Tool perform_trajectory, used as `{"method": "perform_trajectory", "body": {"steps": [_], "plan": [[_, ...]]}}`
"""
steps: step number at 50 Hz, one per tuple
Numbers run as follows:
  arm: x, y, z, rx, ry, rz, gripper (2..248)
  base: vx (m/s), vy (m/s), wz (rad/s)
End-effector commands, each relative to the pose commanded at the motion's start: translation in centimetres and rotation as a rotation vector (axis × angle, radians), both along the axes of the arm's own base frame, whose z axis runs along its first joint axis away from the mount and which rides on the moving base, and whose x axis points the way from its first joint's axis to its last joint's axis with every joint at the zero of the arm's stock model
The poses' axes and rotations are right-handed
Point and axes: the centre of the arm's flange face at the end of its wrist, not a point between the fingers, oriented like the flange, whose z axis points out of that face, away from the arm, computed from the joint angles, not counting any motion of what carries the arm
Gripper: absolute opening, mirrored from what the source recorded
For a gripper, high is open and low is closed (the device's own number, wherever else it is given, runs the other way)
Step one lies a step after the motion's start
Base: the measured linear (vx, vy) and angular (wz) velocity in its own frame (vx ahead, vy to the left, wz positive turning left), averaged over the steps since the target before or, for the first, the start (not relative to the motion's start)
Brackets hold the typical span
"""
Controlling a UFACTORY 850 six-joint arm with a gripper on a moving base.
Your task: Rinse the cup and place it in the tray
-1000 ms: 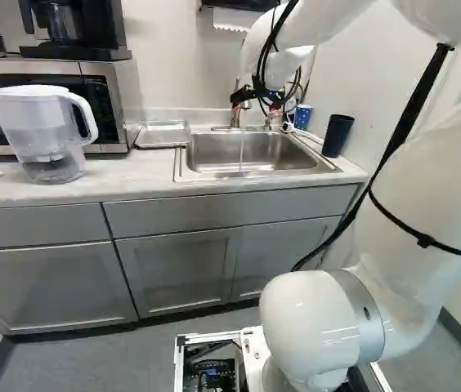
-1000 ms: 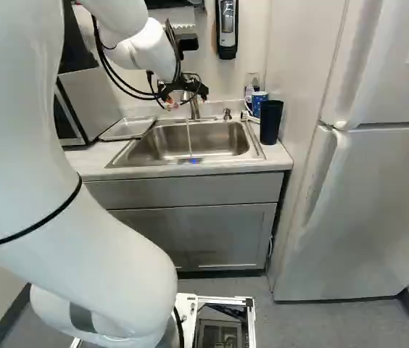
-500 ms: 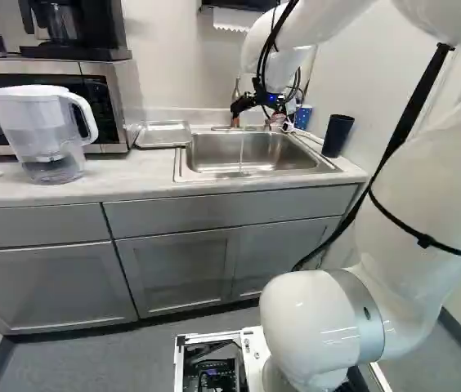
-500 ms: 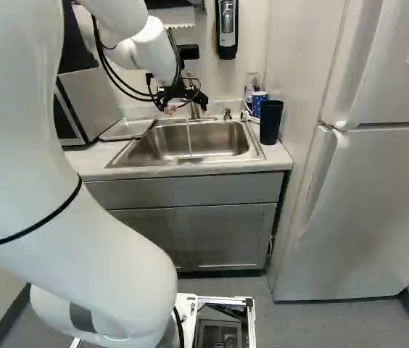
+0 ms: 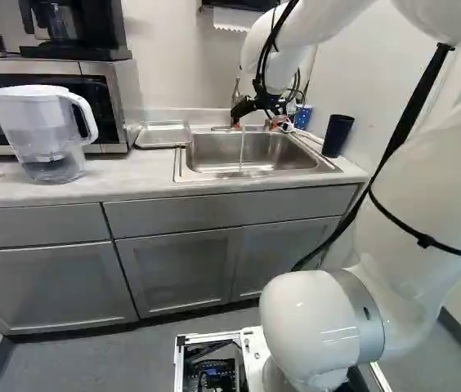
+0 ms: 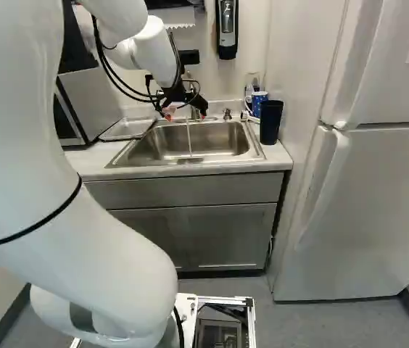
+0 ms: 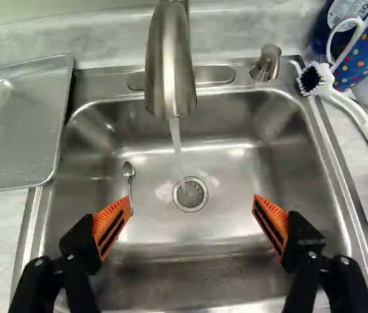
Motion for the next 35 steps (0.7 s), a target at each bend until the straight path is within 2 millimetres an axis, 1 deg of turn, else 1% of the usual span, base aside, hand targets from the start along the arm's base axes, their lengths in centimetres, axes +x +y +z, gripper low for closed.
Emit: {"method": "perform_trajectory", "body": {"steps": [20, 35], "plan": [[-0.05, 0.0, 0.0, 0.007, 0.0, -0.004, 247, 0.0, 0.0, 0.0], [-0.51, -0.5, 0.05, 0.024, -0.012, -0.025, 247, 0.0, 0.0, 0.0]]}}
